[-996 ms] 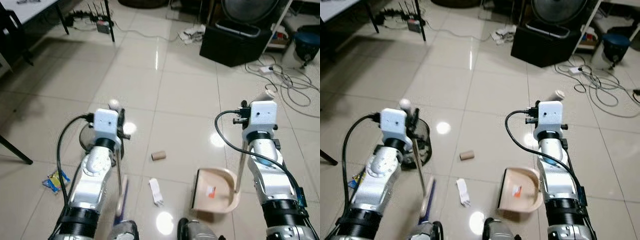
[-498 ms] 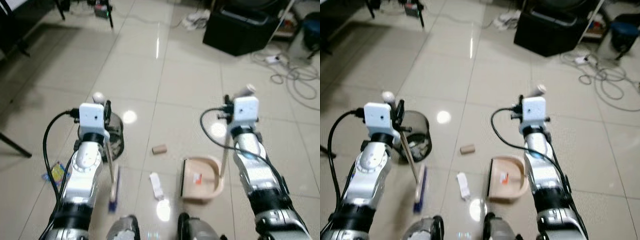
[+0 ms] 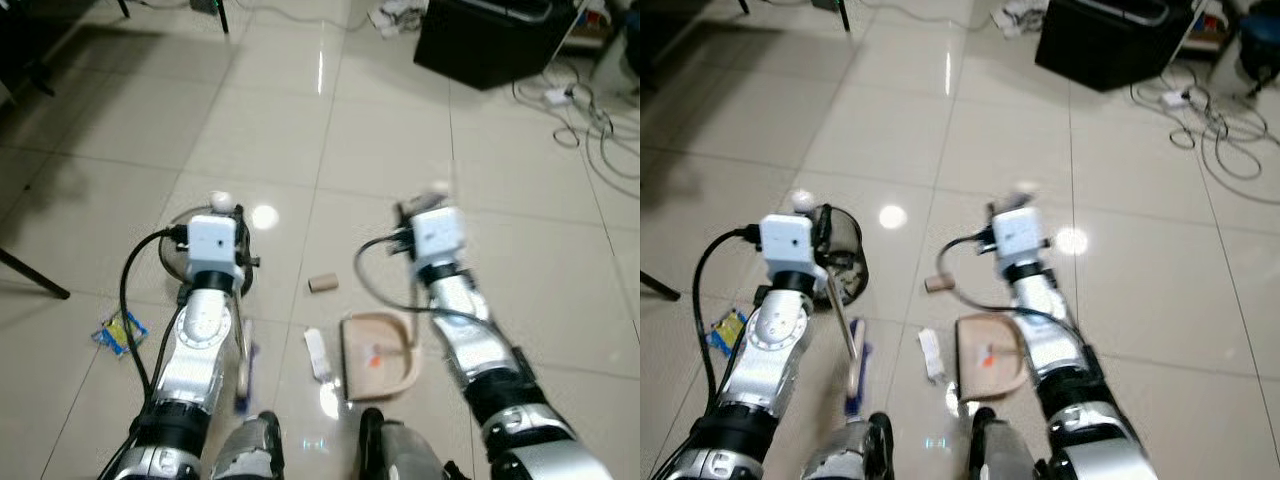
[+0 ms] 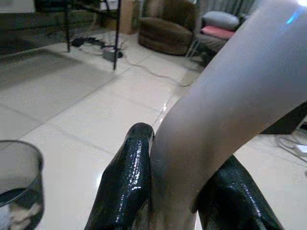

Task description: Sweep floor

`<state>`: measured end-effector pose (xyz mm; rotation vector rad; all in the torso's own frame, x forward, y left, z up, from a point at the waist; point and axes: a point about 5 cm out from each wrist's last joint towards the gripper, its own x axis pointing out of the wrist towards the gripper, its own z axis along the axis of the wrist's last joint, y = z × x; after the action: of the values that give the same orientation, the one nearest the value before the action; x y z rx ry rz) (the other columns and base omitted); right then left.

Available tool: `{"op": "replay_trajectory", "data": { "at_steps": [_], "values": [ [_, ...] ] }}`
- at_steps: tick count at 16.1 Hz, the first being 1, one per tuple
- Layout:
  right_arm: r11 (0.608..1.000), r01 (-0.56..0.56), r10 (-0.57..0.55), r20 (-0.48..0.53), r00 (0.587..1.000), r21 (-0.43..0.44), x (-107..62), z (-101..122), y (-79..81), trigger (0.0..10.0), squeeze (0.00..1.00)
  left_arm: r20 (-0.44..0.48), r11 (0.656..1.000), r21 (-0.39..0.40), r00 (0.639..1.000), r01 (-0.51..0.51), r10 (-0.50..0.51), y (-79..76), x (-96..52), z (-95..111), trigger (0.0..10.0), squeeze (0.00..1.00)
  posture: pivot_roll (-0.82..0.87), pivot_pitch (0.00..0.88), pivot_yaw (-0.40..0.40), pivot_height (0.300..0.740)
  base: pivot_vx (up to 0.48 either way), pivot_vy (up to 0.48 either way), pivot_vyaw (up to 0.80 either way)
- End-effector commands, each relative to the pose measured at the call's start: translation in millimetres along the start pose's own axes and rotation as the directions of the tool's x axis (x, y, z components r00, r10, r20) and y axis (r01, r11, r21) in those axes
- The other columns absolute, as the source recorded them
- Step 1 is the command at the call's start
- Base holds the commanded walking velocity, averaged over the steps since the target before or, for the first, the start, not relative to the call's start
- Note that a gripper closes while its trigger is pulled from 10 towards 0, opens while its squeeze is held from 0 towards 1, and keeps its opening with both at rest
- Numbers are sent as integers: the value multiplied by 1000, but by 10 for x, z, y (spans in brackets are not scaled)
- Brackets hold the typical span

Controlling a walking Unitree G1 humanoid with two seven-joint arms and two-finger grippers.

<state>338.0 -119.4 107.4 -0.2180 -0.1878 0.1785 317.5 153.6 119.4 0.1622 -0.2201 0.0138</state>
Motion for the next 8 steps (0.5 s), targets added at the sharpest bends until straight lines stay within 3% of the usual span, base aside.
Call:
{"op": "replay_trajectory", "data": {
  "at_steps": [1,8],
  "values": [
    [1000,7,-6,36,999,-22,16,46,-48,10000,0,-36,1000,16,999,-22,23,33,-48,-89,10000,0,93,310,-1,740,0,0,0],
    [1000,7,-6,36,999,-22,16,46,-48,10000,0,-36,1000,16,999,-22,23,33,-48,-89,10000,0,93,310,-1,740,0,0,0]
  ]
}}
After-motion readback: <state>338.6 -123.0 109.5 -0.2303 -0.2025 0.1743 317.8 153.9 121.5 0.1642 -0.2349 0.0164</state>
